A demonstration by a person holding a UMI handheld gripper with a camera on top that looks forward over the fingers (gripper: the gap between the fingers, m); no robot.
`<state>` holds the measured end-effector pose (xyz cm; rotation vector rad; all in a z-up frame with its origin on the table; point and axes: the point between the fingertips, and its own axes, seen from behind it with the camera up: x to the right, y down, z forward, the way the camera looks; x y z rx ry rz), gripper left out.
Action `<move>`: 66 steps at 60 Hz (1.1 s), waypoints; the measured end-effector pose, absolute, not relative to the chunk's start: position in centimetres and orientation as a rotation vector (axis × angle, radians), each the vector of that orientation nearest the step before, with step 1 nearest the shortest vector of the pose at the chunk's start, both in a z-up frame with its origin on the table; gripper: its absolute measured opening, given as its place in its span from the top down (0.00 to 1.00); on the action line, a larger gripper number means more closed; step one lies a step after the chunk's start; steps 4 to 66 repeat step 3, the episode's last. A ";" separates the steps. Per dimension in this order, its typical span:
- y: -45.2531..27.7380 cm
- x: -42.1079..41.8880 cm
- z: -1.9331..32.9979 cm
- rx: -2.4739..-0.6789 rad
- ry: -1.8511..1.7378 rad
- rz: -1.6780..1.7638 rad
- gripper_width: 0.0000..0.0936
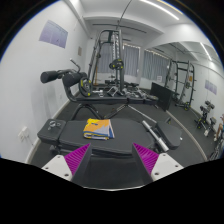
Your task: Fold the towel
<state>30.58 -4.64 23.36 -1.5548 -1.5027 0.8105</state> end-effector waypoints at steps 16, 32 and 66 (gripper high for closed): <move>-4.3 30.7 23.8 -1.545 -1.491 0.808 0.08; -4.3 30.7 23.8 -1.545 -1.491 0.808 0.08; -4.3 30.7 23.8 -1.545 -1.491 0.808 0.08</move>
